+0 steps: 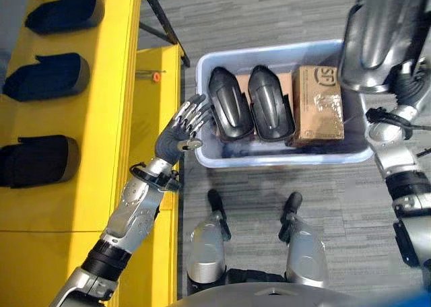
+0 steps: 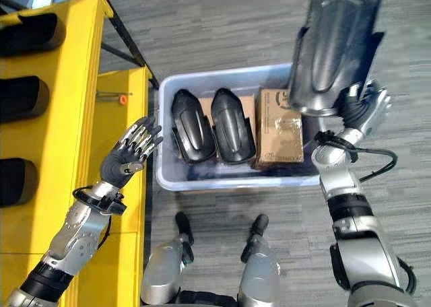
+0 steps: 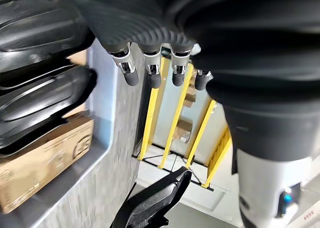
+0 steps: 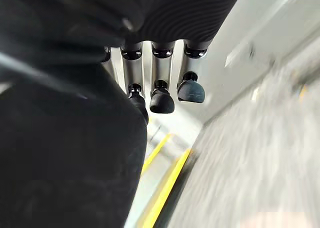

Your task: Move parts from the plastic box to the shelf.

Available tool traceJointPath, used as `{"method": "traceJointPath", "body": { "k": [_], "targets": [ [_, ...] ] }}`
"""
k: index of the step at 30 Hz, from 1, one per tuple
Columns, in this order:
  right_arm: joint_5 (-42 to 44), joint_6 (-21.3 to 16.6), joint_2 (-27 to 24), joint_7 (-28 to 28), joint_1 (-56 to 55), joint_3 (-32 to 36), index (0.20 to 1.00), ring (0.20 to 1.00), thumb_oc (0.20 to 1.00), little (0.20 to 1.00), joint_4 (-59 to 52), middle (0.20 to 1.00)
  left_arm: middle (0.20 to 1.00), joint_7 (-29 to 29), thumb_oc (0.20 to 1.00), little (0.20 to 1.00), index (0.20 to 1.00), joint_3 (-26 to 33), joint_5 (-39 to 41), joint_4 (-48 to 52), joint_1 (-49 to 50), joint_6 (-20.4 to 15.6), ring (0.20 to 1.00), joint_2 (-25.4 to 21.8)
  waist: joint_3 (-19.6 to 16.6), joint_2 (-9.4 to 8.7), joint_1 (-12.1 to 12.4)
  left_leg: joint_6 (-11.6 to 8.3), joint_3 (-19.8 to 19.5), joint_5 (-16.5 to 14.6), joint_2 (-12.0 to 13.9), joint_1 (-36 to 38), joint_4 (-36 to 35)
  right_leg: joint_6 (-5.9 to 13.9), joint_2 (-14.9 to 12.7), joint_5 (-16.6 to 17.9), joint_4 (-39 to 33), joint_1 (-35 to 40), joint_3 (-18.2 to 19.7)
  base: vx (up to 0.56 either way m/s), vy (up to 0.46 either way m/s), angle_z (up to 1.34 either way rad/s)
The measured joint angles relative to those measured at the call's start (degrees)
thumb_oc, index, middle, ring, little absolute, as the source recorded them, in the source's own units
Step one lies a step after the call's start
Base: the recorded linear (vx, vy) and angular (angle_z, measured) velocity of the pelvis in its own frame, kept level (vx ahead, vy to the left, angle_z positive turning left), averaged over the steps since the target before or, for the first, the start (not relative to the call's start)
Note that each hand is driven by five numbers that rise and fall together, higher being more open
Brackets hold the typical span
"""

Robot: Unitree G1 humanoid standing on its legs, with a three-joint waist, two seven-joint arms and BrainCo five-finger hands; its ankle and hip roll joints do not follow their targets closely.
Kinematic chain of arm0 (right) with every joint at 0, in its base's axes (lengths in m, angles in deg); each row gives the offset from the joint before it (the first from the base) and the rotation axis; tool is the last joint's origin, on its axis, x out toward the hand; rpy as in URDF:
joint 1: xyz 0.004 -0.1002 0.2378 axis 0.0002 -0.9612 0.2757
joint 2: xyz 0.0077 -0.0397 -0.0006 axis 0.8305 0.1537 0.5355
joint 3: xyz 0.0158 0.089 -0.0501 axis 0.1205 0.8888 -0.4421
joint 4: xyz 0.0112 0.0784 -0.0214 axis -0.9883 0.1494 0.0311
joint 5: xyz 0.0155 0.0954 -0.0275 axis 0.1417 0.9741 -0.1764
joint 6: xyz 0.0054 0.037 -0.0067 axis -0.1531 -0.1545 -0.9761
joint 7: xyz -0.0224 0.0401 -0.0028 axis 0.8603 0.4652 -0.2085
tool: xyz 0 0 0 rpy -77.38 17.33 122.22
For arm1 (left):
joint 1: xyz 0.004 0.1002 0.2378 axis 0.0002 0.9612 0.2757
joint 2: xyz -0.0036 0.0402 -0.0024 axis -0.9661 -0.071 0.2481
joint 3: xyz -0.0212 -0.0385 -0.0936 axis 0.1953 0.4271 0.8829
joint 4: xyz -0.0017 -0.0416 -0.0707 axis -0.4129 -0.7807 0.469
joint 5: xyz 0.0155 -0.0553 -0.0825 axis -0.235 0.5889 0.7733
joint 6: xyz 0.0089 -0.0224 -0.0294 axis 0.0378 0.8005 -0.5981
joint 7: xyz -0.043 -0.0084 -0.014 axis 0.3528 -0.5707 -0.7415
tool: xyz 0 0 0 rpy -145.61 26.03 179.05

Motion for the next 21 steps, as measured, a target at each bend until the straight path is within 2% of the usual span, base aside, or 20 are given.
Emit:
{"method": "traceJointPath", "body": {
  "k": [2,4,6,8,9,13,16,19,21],
  "targets": [
    [3.5,-0.3,2.2,-5.6,-3.9,-0.5,0.200,0.200,0.200,0.200,-4.3,0.200,1.000,0.1,1.000,1.000,1.000,2.0,-1.1,-0.4,2.1,0.1,1.000,1.4,-1.2,-0.01,-0.1,0.14,-0.1,-0.3,-0.4,3.1,-0.8,0.37,-0.1,-0.2,-0.4,2.6,0.2,0.08,0.120,-0.05],
    [7.0,-1.3,4.4,-12.0,-11.0,-2.2,0.200,0.200,0.200,0.200,-8.4,0.200,1.000,0.2,1.000,1.000,1.000,2.6,-1.1,-0.5,5.4,0.0,1.000,2.9,-5.6,-0.36,-0.1,-0.26,-0.1,-1.1,-0.6,3.8,-1.0,0.78,-0.1,-0.6,-1.3,3.7,0.1,0.10,0.121,-0.01],
    [8.9,-1.6,6.4,-17.0,-18.7,-2.5,0.200,0.200,0.200,0.200,-15.4,0.200,1.000,0.9,1.000,1.000,1.000,3.8,-1.0,-0.5,8.3,-0.1,1.000,5.1,-7.2,-0.85,-0.1,-0.28,-0.3,-1.5,-0.6,5.3,-1.1,1.09,0.0,-0.8,-1.9,5.7,-0.3,0.08,0.120,0.08],
    [10.2,-2.5,9.4,-22.2,-26.8,-5.3,0.200,0.200,0.200,0.200,-20.7,0.200,1.000,0.9,1.000,1.000,1.000,4.7,-1.5,-0.6,11.7,-0.3,1.000,7.4,-9.7,-1.83,-0.4,-0.53,-1.1,-1.8,-0.7,6.8,-1.8,1.62,0.0,-1.4,-2.4,7.9,-1.3,0.04,0.118,0.21],
    [11.4,-2.7,10.8,-25.3,-28.5,-7.8,0.200,0.200,0.200,0.200,-20.9,0.200,1.000,0.9,1.000,1.000,1.000,4.7,-3.8,-0.6,12.3,-0.4,1.000,7.5,-11.5,-2.91,-0.2,-0.51,-1.6,-1.9,-0.7,6.8,-2.0,1.67,0.1,-1.5,-2.9,8.4,-1.7,-0.02,0.209,0.17],
    [12.6,-2.4,11.1,-32.8,-30.0,-11.9,0.200,0.200,0.200,0.200,-25.5,0.200,1.000,1.9,1.000,1.000,1.000,4.9,-7.8,-0.6,12.2,-2.7,1.000,7.3,-15.9,-4.85,1.3,-0.20,-2.4,-1.6,-2.0,6.7,-3.9,2.76,-1.1,-0.4,-5.3,9.8,-2.8,-0.06,0.297,0.21],
    [14.0,-2.4,11.6,-34.0,-30.2,-12.3,0.200,0.200,0.200,0.200,-25.8,0.200,1.000,4.0,1.000,1.000,1.000,5.5,-10.2,-0.6,11.8,-2.4,1.000,7.0,-17.8,-5.20,1.9,0.56,-4.4,-1.0,-4.0,6.7,-5.5,3.78,-2.4,0.1,-6.4,11.4,-4.5,-0.04,0.268,0.38],
    [13.2,-2.4,12.7,-34.8,-30.2,-12.6,0.200,0.200,0.200,0.200,-26.6,0.200,1.000,6.1,1.000,1.000,1.000,6.1,-11.1,-0.6,12.2,-1.2,1.000,6.5,-18.0,-5.30,3.4,1.20,-5.0,-0.5,-5.5,6.6,-6.4,4.39,-3.2,0.5,-7.0,11.7,-5.0,-0.05,0.250,0.17],
    [12.7,-2.4,12.9,-34.8,-30.2,-13.5,0.200,0.200,0.200,0.200,-28.8,0.200,1.000,6.1,1.000,1.000,1.000,6.4,-11.1,-0.6,12.3,-0.6,1.000,6.5,-18.0,-5.34,3.6,1.41,-5.9,-0.4,-6.3,6.5,-6.6,4.70,-3.7,0.5,-7.2,12.2,-5.9,-0.04,0.193,0.24]
  ]
}}
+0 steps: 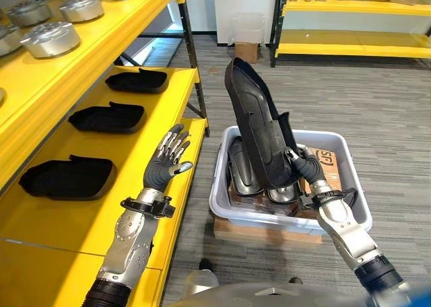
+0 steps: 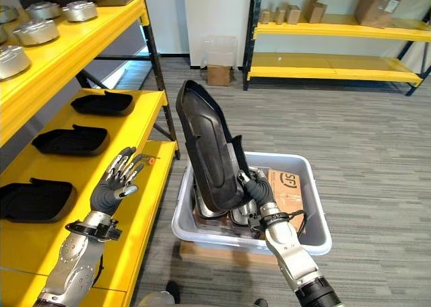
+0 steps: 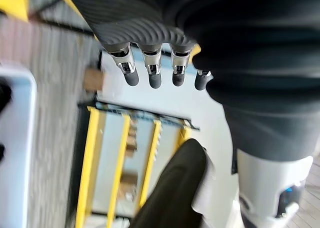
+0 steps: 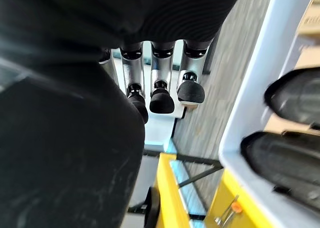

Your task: Move parts from the plastic box to the shelf.

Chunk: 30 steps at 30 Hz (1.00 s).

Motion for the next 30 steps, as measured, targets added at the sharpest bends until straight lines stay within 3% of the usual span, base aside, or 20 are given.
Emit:
{"method": "traceJointPath", "body": {
  "k": [3,5,7,8,9,10,11,12,13,15,20,21,23,24,25,26,27,28,30],
  "targets": [
    [-0.5,-0.4,0.1,0.2,0.1,0.2,0.200,0.200,0.200,0.200,-0.7,0.200,1.000,-1.5,1.000,1.000,1.000,0.2,0.0,0.1,-0.3,0.6,1.000,-0.4,0.2,-0.70,1.1,0.42,-1.0,-0.3,-0.7,0.1,0.2,0.33,-0.7,0.2,0.1,0.9,-1.1,-0.06,0.112,0.22],
    [-0.5,-0.4,0.2,0.4,0.2,0.4,0.200,0.200,0.200,0.200,-0.7,0.200,1.000,-1.6,1.000,1.000,1.000,1.4,0.1,0.1,0.2,1.8,1.000,-0.7,0.8,-2.16,2.0,0.81,-1.6,-0.2,-1.2,0.0,0.3,0.46,-1.3,0.3,1.0,0.7,-1.9,-0.11,0.103,0.20],
    [-0.4,-0.5,0.7,0.5,0.1,0.6,0.200,0.200,0.200,0.200,-0.7,0.200,1.000,-1.7,1.000,1.000,1.000,1.3,0.0,0.1,-0.2,2.5,1.000,-0.5,2.0,-2.44,1.1,1.22,-2.2,-0.9,-1.4,-0.3,0.0,0.68,-2.4,0.5,5.1,-0.2,-2.0,-0.07,-0.012,0.39],
    [-0.1,-0.6,0.4,0.3,-0.6,0.6,0.200,0.200,0.200,0.200,-0.7,0.200,1.000,-1.8,1.000,1.000,1.000,1.2,0.1,0.0,-1.3,2.7,1.000,-0.6,2.7,-1.77,-0.2,2.35,-5.5,-0.3,-0.7,-0.4,0.0,1.91,-1.9,-1.1,11.1,-2.0,1.5,-0.04,-0.078,1.06],
    [0.1,-0.8,0.2,-0.1,-1.2,0.5,0.200,0.200,0.200,0.200,-0.7,0.200,1.000,-2.0,1.000,1.000,1.000,1.1,0.1,0.0,-1.8,2.6,1.000,-1.1,2.9,-1.54,-1.7,2.95,-8.5,0.5,0.4,-1.1,0.2,3.15,2.8,-6.6,15.4,-3.4,8.5,-0.01,-0.135,1.21],
    [0.1,-1.2,-0.1,-0.4,-1.2,0.6,0.200,0.200,0.200,0.200,-0.7,0.200,1.000,-2.5,1.000,1.000,1.000,0.9,0.1,0.0,-1.8,2.6,1.000,-1.2,2.9,-1.83,-1.8,2.74,-10.2,1.0,0.9,-1.8,0.3,1.27,8.0,-10.8,15.5,-3.8,12.2,0.00,-0.118,1.09],
    [0.1,-2.0,-0.2,-1.0,-1.1,1.3,0.200,0.200,0.200,0.200,-0.4,0.200,1.000,-2.6,1.000,1.000,1.000,-0.4,0.1,0.0,-1.7,2.2,1.000,-1.0,2.9,-1.74,-2.0,2.37,-11.9,1.5,0.3,-2.8,0.2,-1.95,11.8,-12.8,12.0,-3.2,14.0,0.03,-0.136,0.94],
    [0.3,-3.0,-0.3,-1.7,-1.1,2.3,0.200,0.200,0.200,0.200,0.5,0.200,1.000,-2.8,1.000,1.000,1.000,-1.7,0.1,0.0,-1.7,1.9,1.000,-0.2,2.7,-1.58,-2.6,1.79,-13.3,1.9,-0.7,-3.3,0.2,-5.77,12.5,-12.3,7.3,-0.8,13.9,0.02,-0.126,0.69],
    [0.7,-3.2,-0.4,-2.2,-0.9,2.9,0.200,0.200,0.200,0.200,1.9,0.200,1.000,-3.1,1.000,1.000,1.000,-3.1,0.1,0.3,-1.0,1.8,1.000,0.3,2.3,0.23,-1.9,1.49,-13.4,1.7,-0.4,-3.6,0.2,-5.78,13.3,-11.1,5.0,0.0,13.6,0.02,-0.151,0.39],
    [1.0,-3.2,-0.6,-3.0,-1.1,2.7,0.200,0.200,0.200,0.200,2.9,0.200,1.000,-3.3,1.000,1.000,1.000,-2.3,0.1,0.4,1.4,1.5,1.000,2.4,1.2,2.14,-1.6,1.00,-14.6,2.5,-0.2,-3.8,0.3,-5.92,13.9,-9.9,2.4,1.3,12.8,0.00,-0.133,0.17],
    [1.6,-3.7,-0.6,-4.7,-1.8,2.2,0.200,0.200,0.200,0.200,2.2,0.200,1.000,-3.7,1.000,1.000,1.000,-1.9,-1.0,0.5,4.2,0.7,1.000,3.7,0.3,2.96,-0.4,0.42,-16.2,2.5,-0.4,-4.5,0.3,-5.90,14.5,-9.3,-1.2,3.6,10.9,-0.05,-0.084,0.26],
    [2.6,-3.7,-0.6,-4.5,-4.2,2.1,0.200,0.200,0.200,0.200,-0.7,0.200,1.000,-4.0,1.000,1.000,1.000,-1.5,-0.9,0.7,5.3,0.7,1.000,3.5,0.3,3.23,-0.7,0.49,-16.0,3.2,-1.0,-5.6,0.3,-6.15,14.2,-9.2,-1.2,3.6,9.1,-0.14,0.031,0.72],
    [2.8,-3.9,-0.5,-1.9,-5.5,1.6,0.200,0.200,0.200,0.200,-1.4,0.200,1.000,-5.4,1.000,1.000,1.000,-2.9,-0.9,-1.0,3.0,1.1,1.000,3.6,0.5,3.89,-2.2,1.09,-14.4,8.3,-3.5,-8.5,0.2,-6.05,12.8,-9.5,-0.1,3.8,4.4,-0.15,0.055,1.57],
    [2.8,-3.7,-2.7,-0.2,-4.2,0.7,0.200,0.200,0.200,0.200,-1.4,0.200,1.000,-6.5,1.000,1.000,1.000,-3.8,-0.9,0.2,0.4,0.9,1.000,3.5,0.2,5.49,-3.2,-2.00,-8.5,5.9,-3.6,-10.3,-0.2,-6.69,13.2,-10.6,0.4,4.1,2.9,-0.10,0.098,1.87],
    [2.8,-3.6,-1.8,0.3,-1.7,-0.4,0.200,0.200,0.200,0.200,0.8,0.200,1.000,-6.9,1.000,1.000,1.000,-5.2,-0.9,0.4,-1.5,0.4,1.000,1.7,1.7,3.68,-1.6,-0.12,3.5,-0.7,-1.3,-10.3,3.3,-8.02,10.9,-11.2,1.0,3.8,1.0,-0.12,0.111,1.35],
    [2.5,-3.6,-1.0,0.2,-1.2,-0.8,0.200,0.200,0.200,0.200,0.9,0.200,1.000,-7.6,1.000,1.000,1.000,-5.8,-0.9,0.4,-1.2,0.5,1.000,-0.3,1.6,1.59,-1.4,1.49,7.0,-1.3,-0.6,-10.8,8.2,-8.06,8.5,-11.2,1.3,3.4,0.4,-0.13,0.146,0.40],
    [1.9,-3.7,-0.9,0.2,-0.6,-1.3,0.200,0.200,0.200,0.200,1.3,0.200,1.000,-7.9,1.000,1.000,1.000,-5.8,-0.9,0.3,-0.9,0.5,1.000,-0.9,1.4,-0.43,-1.1,0.81,6.8,-2.0,0.0,-10.5,12.1,-7.74,6.3,-11.0,2.0,3.1,0.8,-0.10,0.185,0.21],
    [0.4,-4.1,-1.9,0.4,0.5,-2.0,0.200,0.200,0.200,0.200,1.3,0.200,1.000,-7.9,1.000,1.000,1.000,-6.1,-0.5,0.4,-1.4,0.8,1.000,-0.7,1.6,-1.06,-2.3,0.19,7.8,-3.5,1.9,-9.7,16.7,-7.39,4.7,-10.7,2.8,3.1,0.1,-0.05,0.262,0.24],
    [-1.3,-4.8,-3.7,1.9,1.2,-1.9,0.200,0.200,0.200,0.200,1.2,0.200,1.000,-8.4,1.000,1.000,1.000,-7.4,1.7,0.3,-2.2,3.2,1.000,0.6,1.5,-0.73,-4.3,-0.02,7.4,-4.6,6.2,-6.1,18.7,-6.79,3.1,-10.6,4.0,3.3,-0.2,-0.07,0.278,0.33]
  ]
}}
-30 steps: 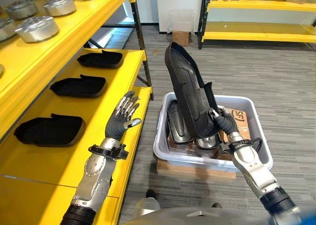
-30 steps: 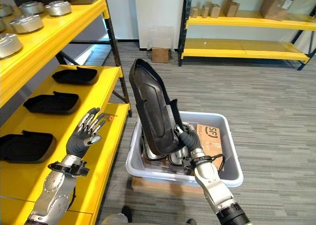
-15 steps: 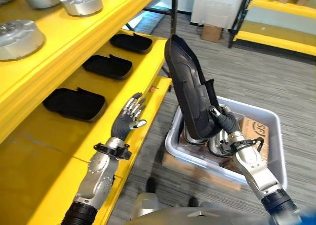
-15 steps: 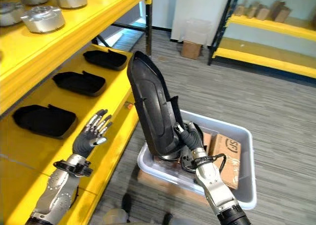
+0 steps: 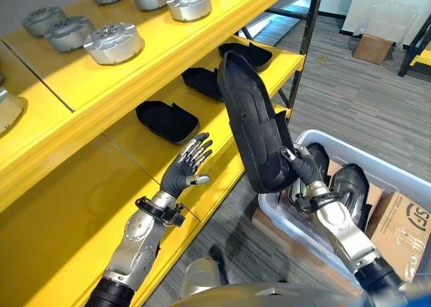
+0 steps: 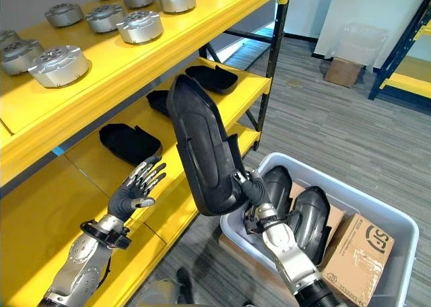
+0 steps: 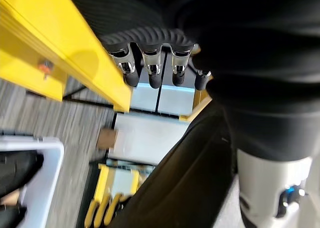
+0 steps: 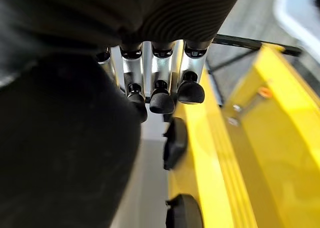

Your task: Move parts from the plastic box to the shelf.

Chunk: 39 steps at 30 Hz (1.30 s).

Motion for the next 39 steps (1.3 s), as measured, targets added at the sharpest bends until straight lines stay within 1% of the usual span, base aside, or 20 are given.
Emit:
{"method": "traceJointPath", "body": {
  "k": [1,2,3,4,5,6,7,9,11,15,19,25,27,28,29,30,31,33,35,39],
  "targets": [
    [-0.4,0.0,-1.0,0.8,0.4,0.1,0.200,0.200,0.200,0.200,-0.3,0.200,1.000,-0.1,1.000,1.000,1.000,-2.3,0.0,-0.4,-1.1,1.4,1.000,0.1,0.2,0.04,-1.5,-0.70,0.2,-0.3,3.1,2.2,0.9,0.02,-1.3,0.0,2.0,-0.3,0.0,-0.17,0.485,0.34],
    [-0.4,-0.2,-3.7,0.7,0.0,0.4,0.200,0.200,0.200,0.200,-0.6,0.200,1.000,-0.2,1.000,1.000,1.000,-3.9,0.0,-0.5,-1.5,1.7,1.000,1.7,0.1,0.97,-4.1,1.24,-0.8,7.9,2.8,5.9,-3.1,1.71,-5.3,-0.7,9.6,-3.4,1.0,-0.21,0.700,0.26],
    [-0.4,-0.4,-3.3,0.1,-0.9,1.2,0.200,0.200,0.200,0.200,-0.2,0.200,1.000,1.2,1.000,1.000,1.000,-3.4,0.1,-2.3,-3.2,1.7,1.000,2.5,1.0,2.60,-4.6,3.47,-1.6,6.4,0.2,6.1,-6.4,2.84,-7.3,-2.9,19.0,-13.0,4.8,-0.21,0.773,0.30],
    [-0.3,-0.4,-2.7,-0.2,-1.3,0.2,0.200,0.200,0.200,0.200,-0.2,0.200,1.000,2.3,1.000,1.000,1.000,-2.4,0.0,-2.4,-4.1,1.5,1.000,1.2,1.0,2.41,-4.9,3.26,-1.3,5.9,-0.2,5.7,-8.5,3.31,-4.3,-0.2,11.7,-13.3,4.7,-0.04,0.513,0.42],
    [-0.2,-0.3,-2.8,-0.9,-1.3,-0.1,0.200,0.200,0.200,0.200,-0.3,0.200,1.000,3.0,1.000,1.000,1.000,-1.9,0.0,-2.5,-4.9,1.4,1.000,-0.6,0.8,0.71,-4.7,1.26,-1.3,4.4,-2.1,5.8,-9.4,2.09,-4.3,4.0,8.6,-12.3,2.6,-0.07,0.392,0.69],
    [-0.2,-0.2,-3.5,-2.0,-1.2,0.8,0.200,0.200,0.200,0.200,-0.3,0.200,1.000,4.1,1.000,1.000,1.000,-1.8,-0.1,-2.2,-5.1,1.1,1.000,-0.9,0.3,3.52,-4.2,-1.20,-0.9,-0.5,-1.4,6.7,-11.0,3.51,-3.8,4.7,7.7,-11.2,0.9,-0.10,0.463,0.71],
    [-0.2,0.1,-3.0,-2.0,-1.3,1.2,0.200,0.200,0.200,0.200,-0.2,0.200,1.000,4.8,1.000,1.000,1.000,-1.7,-0.1,-2.6,-4.6,0.8,1.000,-0.9,0.3,3.85,-3.7,-2.14,-0.9,-1.4,-2.4,7.6,-12.3,4.47,-4.2,5.3,7.8,-10.6,0.6,-0.18,0.479,0.48],
    [0.2,0.4,-0.5,-3.1,-1.7,1.1,0.200,0.200,0.200,0.200,-0.3,0.200,1.000,6.1,1.000,1.000,1.000,-1.5,-0.7,-2.7,-1.8,-0.8,1.000,-0.9,0.7,2.22,-1.7,-0.73,-1.5,-2.0,-4.8,7.2,-11.8,5.02,-6.2,7.1,6.3,-9.1,0.1,-0.11,0.345,0.28],
    [1.5,0.9,1.8,-4.2,-1.8,0.8,0.200,0.200,0.200,0.200,-0.3,0.200,1.000,7.3,1.000,1.000,1.000,-1.2,-1.1,-2.5,2.1,-1.1,1.000,-2.2,0.1,-0.48,0.6,0.52,-2.7,-2.8,-6.5,6.3,-11.8,5.07,-7.1,8.2,3.8,-8.1,0.4,-0.14,0.337,0.32],
    [2.6,2.7,4.1,-5.4,-1.7,-0.2,0.200,0.200,0.200,0.200,-0.6,0.200,1.000,7.1,1.000,1.000,1.000,2.3,-2.1,-2.3,6.5,-1.3,1.000,-4.0,0.8,-3.38,2.7,1.56,-6.1,-3.2,-7.3,3.2,-9.2,6.02,-7.9,9.0,2.9,-7.0,0.5,-0.15,0.280,0.46],
    [3.0,5.3,4.1,-7.2,-2.1,-0.4,0.200,0.200,0.200,0.200,-0.6,0.200,1.000,6.5,1.000,1.000,1.000,2.3,-2.8,-2.3,7.8,-1.4,1.000,-5.0,1.9,-3.98,4.6,1.34,-7.8,-3.3,-7.1,1.4,-7.8,5.94,-7.5,9.3,1.5,-6.2,-0.1,-0.12,0.174,0.24],
    [3.9,6.3,3.9,-7.8,-2.7,-0.6,0.200,0.200,0.200,0.200,-0.1,0.200,1.000,4.7,1.000,1.000,1.000,2.3,-2.8,-2.3,6.1,-1.9,1.000,-5.2,3.5,-4.44,4.5,1.44,-8.4,-3.5,-6.6,0.2,-6.1,6.04,-7.2,9.7,1.2,-6.2,-1.2,-0.07,0.083,0.04],
    [0.7,6.3,3.8,-7.7,-2.8,-2.1,0.200,0.200,0.200,0.200,-0.1,0.200,1.000,4.8,1.000,1.000,1.000,2.3,-2.5,-2.3,5.7,-2.3,1.000,-5.2,3.5,-4.44,4.4,0.95,-8.2,-3.7,-6.5,0.7,-6.6,6.26,-7.2,9.8,1.2,-6.2,-1.2,0.03,-0.188,0.06],
    [-0.5,6.2,3.4,-7.6,-2.9,-2.9,0.200,0.200,0.200,0.200,0.1,0.200,1.000,6.2,1.000,1.000,1.000,2.0,-2.0,-2.7,5.0,-2.3,1.000,-4.1,3.7,-3.64,3.0,1.27,-11.1,-2.4,-6.3,0.6,-7.1,6.09,-5.6,8.4,2.6,-5.8,1.8,0.04,-0.390,0.74],
    [-0.6,6.1,3.1,-7.5,-3.7,-3.3,0.200,0.200,0.200,0.200,0.0,0.200,1.000,7.1,1.000,1.000,1.000,1.9,-1.7,-2.9,3.8,-2.2,1.000,-3.3,3.8,-3.53,1.5,1.49,-13.5,-0.8,-5.6,0.7,-7.7,5.88,-2.4,5.8,2.4,-4.8,5.6,0.09,-0.297,1.31],
    [-2.6,6.1,2.7,-7.5,-3.9,-3.8,0.200,0.200,0.200,0.200,0.3,0.200,1.000,7.5,1.000,1.000,1.000,1.8,-1.7,-3.0,2.2,-2.1,1.000,-1.9,4.1,-3.12,0.8,0.39,-16.5,1.4,-4.4,0.8,-10.2,4.35,3.7,2.9,-2.7,-1.8,12.1,0.09,-0.250,1.24],
    [-2.8,6.1,2.2,-7.7,-3.5,-3.8,0.200,0.200,0.200,0.200,0.4,0.200,1.000,7.8,1.000,1.000,1.000,1.8,-1.7,-2.8,2.1,-2.0,1.000,-1.1,3.7,-3.45,0.9,-0.12,-17.1,2.2,-4.6,1.6,-11.6,4.24,4.6,4.2,-4.8,0.0,12.1,0.06,-0.186,0.65],
    [-3.7,5.1,0.4,-8.7,-3.0,-3.8,0.200,0.200,0.200,0.200,1.1,0.200,1.000,8.8,1.000,1.000,1.000,1.4,-1.7,-2.6,3.6,-1.6,1.000,-0.1,2.5,-0.67,2.0,-0.10,-17.2,3.7,-3.8,2.6,-14.9,3.92,6.0,4.3,-5.8,0.1,11.6,0.05,-0.215,0.12],
    [-4.3,4.8,-1.1,-8.7,-3.0,-3.7,0.200,0.200,0.200,0.200,2.2,0.200,1.000,9.8,1.000,1.000,1.000,1.4,-1.7,-2.3,5.8,-1.5,1.000,1.5,1.4,1.13,2.4,-0.93,-17.3,4.8,-3.9,3.0,-15.5,3.92,6.3,5.4,-8.3,1.8,10.7,0.00,-0.199,0.15],
    [-5.8,4.8,-2.1,-8.7,-2.0,-4.9,0.200,0.200,0.200,0.200,2.3,0.200,1.000,11.2,1.000,1.000,1.000,1.3,-1.7,-2.3,7.7,-1.5,1.000,3.9,0.4,2.90,3.8,-1.22,-18.0,5.5,-3.5,2.8,-16.1,3.90,6.9,5.2,-8.3,1.9,9.3,-0.02,-0.147,0.16]
  ]
}}
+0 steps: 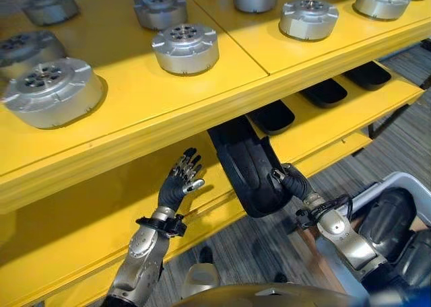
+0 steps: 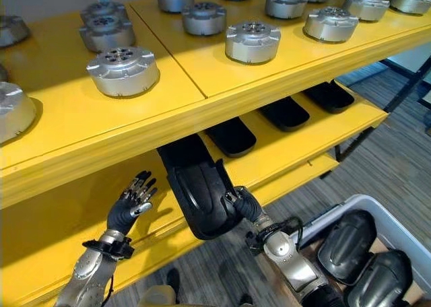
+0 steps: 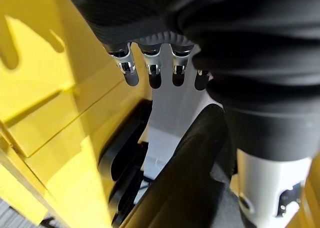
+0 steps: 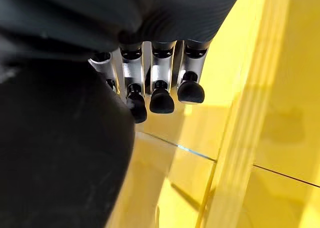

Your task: Move parts from the plastic box to the shelf.

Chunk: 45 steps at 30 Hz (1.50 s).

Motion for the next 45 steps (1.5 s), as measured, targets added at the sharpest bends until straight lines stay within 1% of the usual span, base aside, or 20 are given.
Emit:
{"method": "traceJointPath", "body": {
  "k": [5,6,7,8,9,10,11,12,13,14,15,16,18,22,27,31,33,37,41,45],
  "targets": [
    [-1.9,0.1,1.1,0.6,1.6,-0.9,0.200,0.200,0.200,0.200,0.0,0.200,1.000,0.7,1.000,1.000,1.000,0.1,0.0,0.0,0.2,0.0,1.000,0.0,-0.2,0.63,1.8,-0.09,-1.1,0.3,-0.8,-1.0,-0.1,0.58,-0.4,-0.7,0.1,0.9,-2.2,-0.02,-0.108,0.29],
    [-1.9,0.8,1.4,2.3,1.5,-1.4,0.200,0.200,0.200,0.200,-0.3,0.200,1.000,0.4,1.000,1.000,1.000,-0.4,-0.1,-0.6,-0.8,0.0,1.000,0.2,-0.1,0.72,0.8,0.68,0.7,1.9,-2.0,-2.0,-0.3,0.76,-0.9,-0.9,0.4,2.0,-5.5,-0.15,0.003,2.04],
    [-1.9,2.4,0.3,4.8,1.5,-1.9,0.200,0.200,0.200,0.200,-0.1,0.200,1.000,-0.5,1.000,1.000,1.000,-3.0,-0.1,-2.1,-4.6,0.0,1.000,0.3,0.2,1.18,-1.3,3.63,7.5,1.5,-1.8,-3.0,-2.5,-0.10,-1.2,-3.1,2.1,3.3,-11.3,-0.13,0.051,2.18],
    [-1.9,3.5,1.3,5.1,2.4,-2.1,0.200,0.200,0.200,0.200,0.3,0.200,1.000,-0.5,1.000,1.000,1.000,-3.5,-0.1,-2.1,-5.7,-0.3,1.000,-0.1,0.6,-0.16,-0.6,3.35,13.3,-1.5,-0.9,-3.1,-1.2,-1.10,-2.9,-3.6,3.0,2.2,-11.8,-0.12,0.115,1.72],
    [-2.2,4.2,1.8,4.7,4.3,-2.4,0.200,0.200,0.200,0.200,0.5,0.200,1.000,-0.5,1.000,1.000,1.000,-3.8,-0.1,-2.1,-5.8,-0.8,1.000,-0.5,1.6,-1.83,0.2,4.37,16.9,-3.3,0.1,-4.6,3.0,-1.19,-5.1,-4.4,5.6,0.4,-12.4,-0.07,0.123,0.15],
    [-3.1,4.2,1.9,4.3,6.1,-2.8,0.200,0.200,0.200,0.200,0.5,0.200,1.000,-0.4,1.000,1.000,1.000,-3.8,-0.2,-2.1,-5.2,-0.8,1.000,-0.7,1.9,-2.21,1.1,5.11,16.1,-3.8,0.9,-4.5,7.4,-1.17,-7.1,-5.2,8.2,-1.1,-11.1,-0.07,0.148,-0.30],
    [-3.2,4.2,1.8,4.1,7.4,-3.0,0.200,0.200,0.200,0.200,0.4,0.200,1.000,-0.4,1.000,1.000,1.000,-3.8,-0.5,-2.2,-4.7,-0.8,1.000,-0.6,2.1,-2.56,1.0,4.64,15.7,-4.1,2.2,-3.3,10.2,-0.93,-8.4,-5.6,10.4,-2.0,-10.1,-0.05,0.182,-0.36],
    [-3.3,4.2,1.5,4.1,8.0,-2.9,0.200,0.200,0.200,0.200,0.3,0.200,1.000,-0.4,1.000,1.000,1.000,-3.8,-0.9,-2.2,-4.6,-0.8,1.000,-0.4,1.8,-1.95,0.0,4.72,15.4,-3.7,3.2,-1.7,11.6,0.08,-9.1,-6.5,12.3,-2.1,-9.9,-0.03,0.160,0.01],
    [-3.4,4.3,0.5,4.5,8.4,-2.2,0.200,0.200,0.200,0.200,0.2,0.200,1.000,-0.4,1.000,1.000,1.000,-3.8,-1.1,-2.3,-5.0,-0.8,1.000,0.3,1.5,-0.59,-1.8,2.15,13.8,-5.2,2.7,-0.2,10.8,1.35,-10.0,-7.8,15.8,-2.6,-9.7,-0.10,0.298,0.29],
    [-3.5,4.8,0.8,4.8,8.4,-1.5,0.200,0.200,0.200,0.200,0.3,0.200,1.000,-0.5,1.000,1.000,1.000,-3.6,-1.1,-2.4,-6.4,-0.8,1.000,0.3,1.9,-0.98,-2.2,2.37,13.8,-5.3,2.0,-0.2,10.6,1.48,-11.5,-8.6,20.1,-5.2,-8.8,-0.11,0.319,0.12],
    [-3.4,5.1,1.0,4.7,8.7,-1.5,0.200,0.200,0.200,0.200,0.6,0.200,1.000,-0.5,1.000,1.000,1.000,-3.3,-1.2,-2.5,-7.7,-1.0,1.000,-0.3,2.3,-1.29,-1.8,2.48,13.6,-5.4,2.0,-0.5,10.0,1.71,-11.0,-9.8,21.2,-8.1,-7.5,-0.12,0.495,-0.05],
    [-3.4,5.3,0.9,4.1,9.9,-1.5,0.200,0.200,0.200,0.200,1.4,0.200,1.000,-0.5,1.000,1.000,1.000,-3.0,-1.3,-4.6,-10.3,-0.7,1.000,-1.4,2.6,-2.43,-1.8,2.98,13.5,-5.8,1.7,-2.0,10.0,1.20,-10.5,-7.0,18.5,-9.2,-5.9,0.00,0.499,-0.04],
    [-2.3,6.5,0.5,4.4,9.6,-1.5,0.200,0.200,0.200,0.200,2.1,0.200,1.000,-0.5,1.000,1.000,1.000,-3.3,-1.2,-5.3,-10.6,-0.3,1.000,-3.7,3.1,-2.29,-3.7,2.17,15.0,-8.7,0.9,-1.3,10.1,1.64,-12.0,-6.9,19.1,-7.9,-6.8,0.04,0.399,0.21],
    [-0.5,7.0,3.5,4.8,6.8,0.7,0.200,0.200,0.200,0.200,3.1,0.200,1.000,-0.6,1.000,1.000,1.000,-3.0,-1.1,-5.0,-7.2,0.4,1.000,-4.9,3.1,-3.89,-3.0,2.76,13.1,-10.0,-1.4,-0.7,11.4,1.41,-13.2,-5.8,17.6,-4.5,-7.5,0.03,0.152,0.29],
    [-0.5,8.0,4.1,5.5,6.6,0.8,0.200,0.200,0.200,0.200,3.3,0.200,1.000,-0.5,1.000,1.000,1.000,-1.2,-1.1,-4.5,-2.0,0.7,1.000,-5.2,3.3,-4.45,-1.0,3.00,11.4,-9.9,-1.6,-0.9,12.1,0.87,-13.3,-4.9,18.4,-4.1,-7.5,-0.05,0.050,0.18],
    [-0.5,9.0,4.1,5.7,6.6,0.9,0.200,0.200,0.200,0.200,3.6,0.200,1.000,-0.4,1.000,1.000,1.000,-1.1,-0.7,-4.1,-2.1,0.7,1.000,-5.1,3.7,-4.89,-0.1,2.72,10.0,-8.4,-1.0,-2.4,12.0,0.95,-12.2,-5.0,17.4,-4.3,-7.7,-0.07,-0.023,0.15],
    [-0.4,9.0,4.3,5.7,7.4,0.9,0.200,0.200,0.200,0.200,4.9,0.200,1.000,-0.3,1.000,1.000,1.000,-1.3,-0.7,-4.1,-2.3,0.7,1.000,-5.0,4.3,-5.36,0.2,2.36,10.0,-7.8,-0.7,-2.8,12.1,2.13,-11.8,-5.6,16.4,-4.2,-7.8,-0.09,-0.020,-0.02],
    [1.2,10.9,3.5,5.9,11.0,3.0,0.200,0.200,0.200,0.200,8.4,0.200,1.000,-0.1,1.000,1.000,1.000,-2.2,-0.7,-4.1,-6.4,0.8,1.000,-4.6,7.2,-3.89,0.2,1.52,9.7,-6.3,1.9,-4.8,11.2,1.88,-9.9,-6.0,17.3,-6.2,-8.2,-0.12,-0.020,0.01],
    [3.4,13.3,3.1,5.7,16.5,4.6,0.200,0.200,0.200,0.200,13.6,0.200,1.000,-0.1,1.000,1.000,1.000,-3.6,-0.7,-4.1,-10.3,0.9,1.000,-4.8,8.2,-3.55,0.0,1.61,10.3,-6.2,2.6,-7.2,13.8,1.36,-11.0,-7.5,21.5,-8.9,-9.0,-0.17,-0.008,0.10],
    [5.0,16.8,2.5,6.1,27.2,6.1,0.200,0.200,0.200,0.200,20.8,0.200,1.000,0.7,1.000,1.000,1.000,-4.6,-0.1,-4.3,-17.1,2.1,1.000,-4.8,12.1,-2.90,0.6,2.19,10.1,-6.8,3.3,-11.1,18.5,0.76,-11.8,-7.9,24.5,-11.5,-9.2,-0.13,-0.018,0.12]
  ]
}}
